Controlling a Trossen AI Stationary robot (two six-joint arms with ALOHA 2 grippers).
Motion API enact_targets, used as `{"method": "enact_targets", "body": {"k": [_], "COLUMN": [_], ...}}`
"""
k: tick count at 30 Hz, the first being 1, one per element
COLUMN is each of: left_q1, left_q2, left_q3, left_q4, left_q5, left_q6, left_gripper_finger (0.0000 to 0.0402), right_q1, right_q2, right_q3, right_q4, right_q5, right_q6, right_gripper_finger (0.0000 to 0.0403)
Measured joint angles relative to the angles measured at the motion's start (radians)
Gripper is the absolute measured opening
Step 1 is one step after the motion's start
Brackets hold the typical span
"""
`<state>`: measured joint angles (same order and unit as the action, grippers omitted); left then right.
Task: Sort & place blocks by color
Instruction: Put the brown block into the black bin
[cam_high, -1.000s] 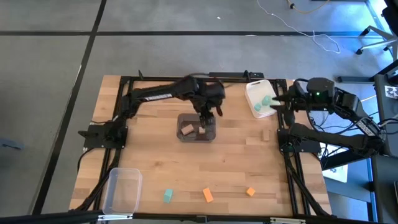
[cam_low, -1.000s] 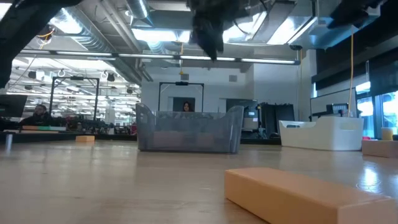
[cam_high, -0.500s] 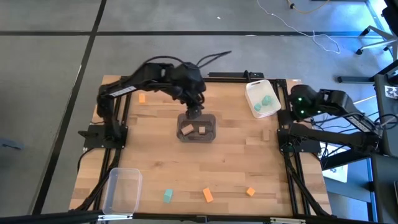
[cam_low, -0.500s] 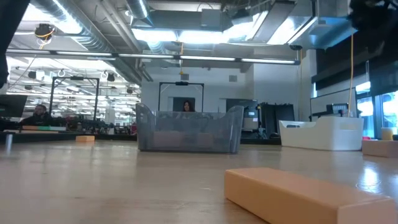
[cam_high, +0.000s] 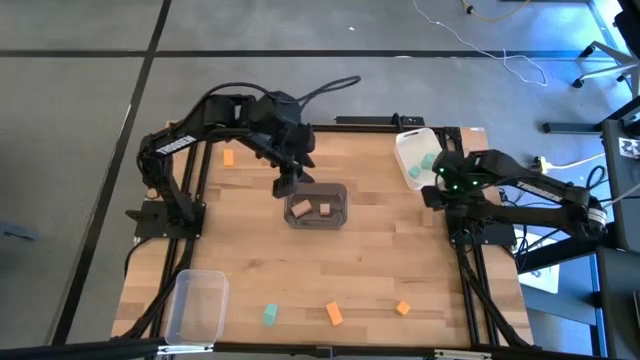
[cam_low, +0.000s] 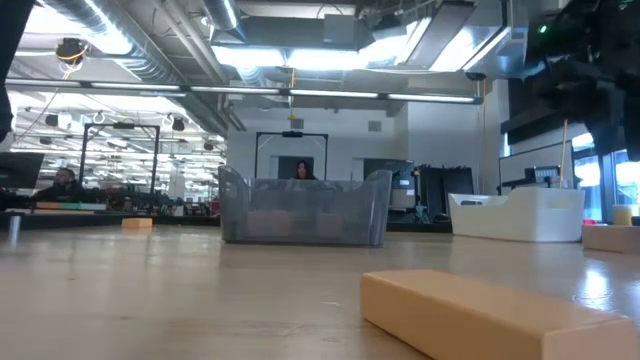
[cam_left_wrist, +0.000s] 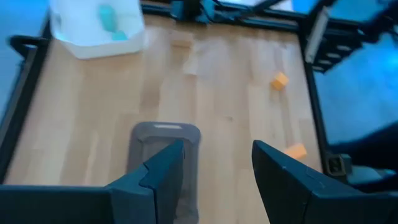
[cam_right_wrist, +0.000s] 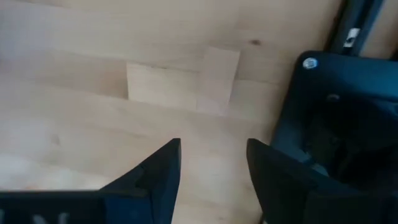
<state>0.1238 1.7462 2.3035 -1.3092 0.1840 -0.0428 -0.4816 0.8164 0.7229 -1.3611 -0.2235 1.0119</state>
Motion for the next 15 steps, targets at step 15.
{"method": "enact_targets", "body": {"k": [15], "left_q1": [0.008], "left_q2": [-0.006], "left_q3": [0.0], "left_q4": [-0.021], "left_q5": [0.043], "left_q6": [0.032], "left_gripper_finger": [0.0179], "right_q1": [0.054], "right_q2": [0.162], "right_q3": [0.014], "right_q4": [0.151], "right_q5": [0.007], "right_q6": [0.107], "right_gripper_finger": [0.0183]}}
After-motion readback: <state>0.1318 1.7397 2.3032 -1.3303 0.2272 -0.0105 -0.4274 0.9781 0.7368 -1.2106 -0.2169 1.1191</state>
